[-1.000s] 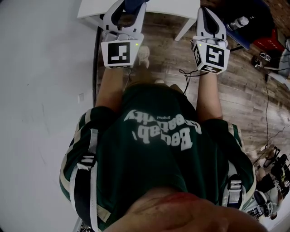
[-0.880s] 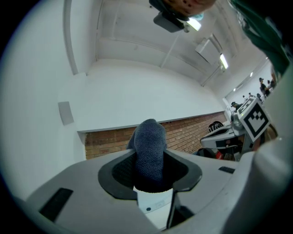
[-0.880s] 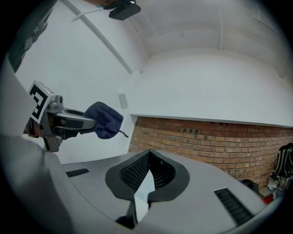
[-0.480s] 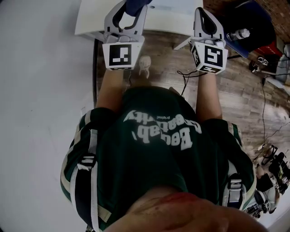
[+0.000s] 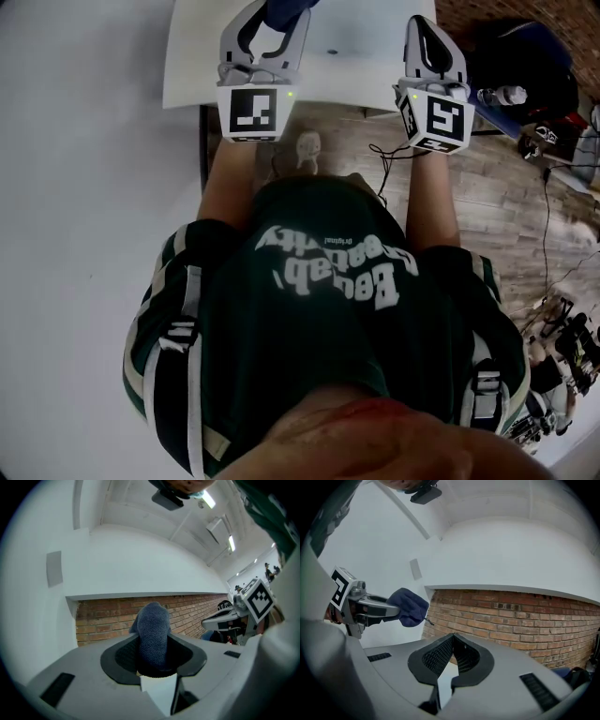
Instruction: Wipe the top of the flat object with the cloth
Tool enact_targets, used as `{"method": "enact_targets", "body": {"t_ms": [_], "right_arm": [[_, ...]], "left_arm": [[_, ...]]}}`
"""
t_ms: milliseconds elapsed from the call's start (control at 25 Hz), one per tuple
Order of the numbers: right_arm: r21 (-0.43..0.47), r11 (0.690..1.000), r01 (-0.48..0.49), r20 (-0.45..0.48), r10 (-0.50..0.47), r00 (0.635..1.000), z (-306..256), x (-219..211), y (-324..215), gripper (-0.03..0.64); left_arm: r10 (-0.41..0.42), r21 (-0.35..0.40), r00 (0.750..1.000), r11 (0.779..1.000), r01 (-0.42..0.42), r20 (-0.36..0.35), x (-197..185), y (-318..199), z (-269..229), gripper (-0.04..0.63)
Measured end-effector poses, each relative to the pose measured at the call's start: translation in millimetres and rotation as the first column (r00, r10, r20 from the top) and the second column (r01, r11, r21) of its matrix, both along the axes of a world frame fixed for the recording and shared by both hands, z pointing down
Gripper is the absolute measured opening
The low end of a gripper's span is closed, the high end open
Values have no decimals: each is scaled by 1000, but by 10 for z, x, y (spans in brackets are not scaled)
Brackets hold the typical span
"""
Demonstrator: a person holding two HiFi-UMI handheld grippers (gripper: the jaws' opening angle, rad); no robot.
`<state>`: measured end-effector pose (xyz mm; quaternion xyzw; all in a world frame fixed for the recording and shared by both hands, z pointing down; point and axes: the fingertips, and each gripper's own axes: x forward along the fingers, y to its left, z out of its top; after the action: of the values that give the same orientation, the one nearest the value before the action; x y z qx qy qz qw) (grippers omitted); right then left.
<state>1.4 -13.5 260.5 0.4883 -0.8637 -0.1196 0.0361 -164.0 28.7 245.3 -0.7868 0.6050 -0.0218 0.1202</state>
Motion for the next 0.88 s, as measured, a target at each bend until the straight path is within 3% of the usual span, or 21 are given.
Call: {"method": "enact_targets", "body": {"t_ms": [240, 440, 680, 880], "right_arm": [[-14, 1000, -20, -1, 20, 1000, 134, -320, -494, -5], [-25, 998, -51, 5, 51, 999, 199, -248, -1005, -5], [-29, 997, -69, -3, 69, 998, 223, -417, -961, -5], [-32, 997, -67, -21, 66, 998, 295, -301, -1143, -5]], "left_arm": [[39, 3, 999, 999, -39, 0, -262, -561, 75, 149], [71, -16, 997, 997, -70, 6, -199, -1106, 163, 149], [88, -18, 996, 996, -88, 1, -372, -1055, 207, 149], [91, -18, 996, 996, -91, -9, -253, -1262, 281, 149]]}}
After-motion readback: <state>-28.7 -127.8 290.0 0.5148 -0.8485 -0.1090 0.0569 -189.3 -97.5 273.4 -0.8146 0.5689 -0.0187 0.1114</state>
